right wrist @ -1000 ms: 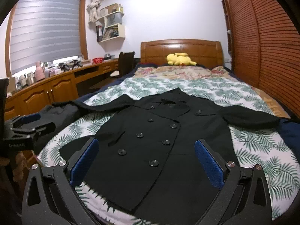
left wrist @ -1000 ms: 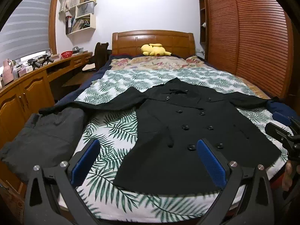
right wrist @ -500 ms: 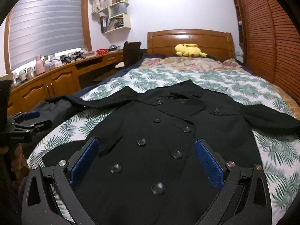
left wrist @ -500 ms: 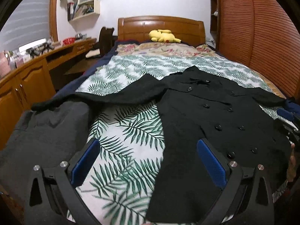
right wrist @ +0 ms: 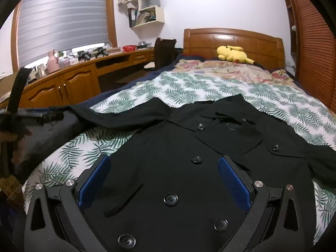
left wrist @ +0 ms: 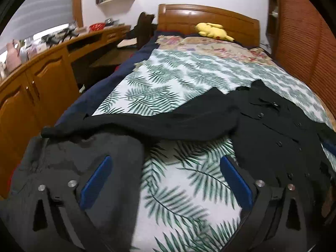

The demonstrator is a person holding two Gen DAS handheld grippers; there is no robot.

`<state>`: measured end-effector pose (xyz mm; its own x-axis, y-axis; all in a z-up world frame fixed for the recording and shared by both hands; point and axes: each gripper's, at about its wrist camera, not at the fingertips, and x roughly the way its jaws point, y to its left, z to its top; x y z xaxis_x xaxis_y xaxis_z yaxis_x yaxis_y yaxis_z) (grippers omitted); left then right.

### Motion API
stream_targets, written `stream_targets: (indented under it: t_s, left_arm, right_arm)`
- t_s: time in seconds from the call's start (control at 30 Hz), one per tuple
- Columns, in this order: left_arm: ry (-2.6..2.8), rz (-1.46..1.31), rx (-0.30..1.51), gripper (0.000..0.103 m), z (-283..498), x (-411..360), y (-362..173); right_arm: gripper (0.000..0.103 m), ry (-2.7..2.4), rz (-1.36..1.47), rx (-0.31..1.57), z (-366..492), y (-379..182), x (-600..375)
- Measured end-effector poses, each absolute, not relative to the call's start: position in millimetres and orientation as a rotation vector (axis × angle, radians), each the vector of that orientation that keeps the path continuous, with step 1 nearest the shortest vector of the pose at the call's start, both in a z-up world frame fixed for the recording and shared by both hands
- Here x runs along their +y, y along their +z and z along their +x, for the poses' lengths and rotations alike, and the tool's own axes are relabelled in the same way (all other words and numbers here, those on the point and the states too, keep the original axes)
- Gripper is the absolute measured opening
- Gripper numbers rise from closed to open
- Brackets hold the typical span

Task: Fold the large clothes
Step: 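Move the left tool to the coat sleeve cuff and close on it, then carry the held sleeve across the coat front and open the left tool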

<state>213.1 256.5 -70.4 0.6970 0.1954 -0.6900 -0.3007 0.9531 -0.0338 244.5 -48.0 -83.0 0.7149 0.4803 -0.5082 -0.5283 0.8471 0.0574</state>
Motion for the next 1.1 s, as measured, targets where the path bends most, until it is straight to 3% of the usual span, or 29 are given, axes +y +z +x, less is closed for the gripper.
stream_targets:
  t_s: [0.2,0.53,0.6,0.73,0.77,1.1]
  left_arm:
    - [0.292,-0.253,0.806,0.086,240.5,294.5,-80.6]
    - [0.362,-0.445,0.846,0.060,273.9,352.4,-105.0]
    - [0.378,-0.450,0.833,0.050,276.5,357.2,-104.5]
    - [0.415,-0.406,0.835,0.007,281.2,363.0,-103.3]
    - [0.422,-0.387,0.831,0.003,282.5,362.2,-101.6]
    - [0.311,-0.185,0.723,0.000,292.4,266.7,-21.8]
  right_arm:
    - [0.103,0.524,-0.148,0.589,254.7,-116.6,-46.5]
    - [0.103,0.524,-0.153,0.617,259.9,-127.5,-44.3]
    - [0.103,0.523,-0.154,0.614,259.6,-127.5,-44.2]
    - [0.103,0.523,-0.156,0.611,258.6,-126.8,-43.9]
    - [0.103,0.523,-0.155,0.611,258.6,-126.4,-44.2]
    - [0.103,0.544,-0.107,0.589,252.5,-103.4,-60.7]
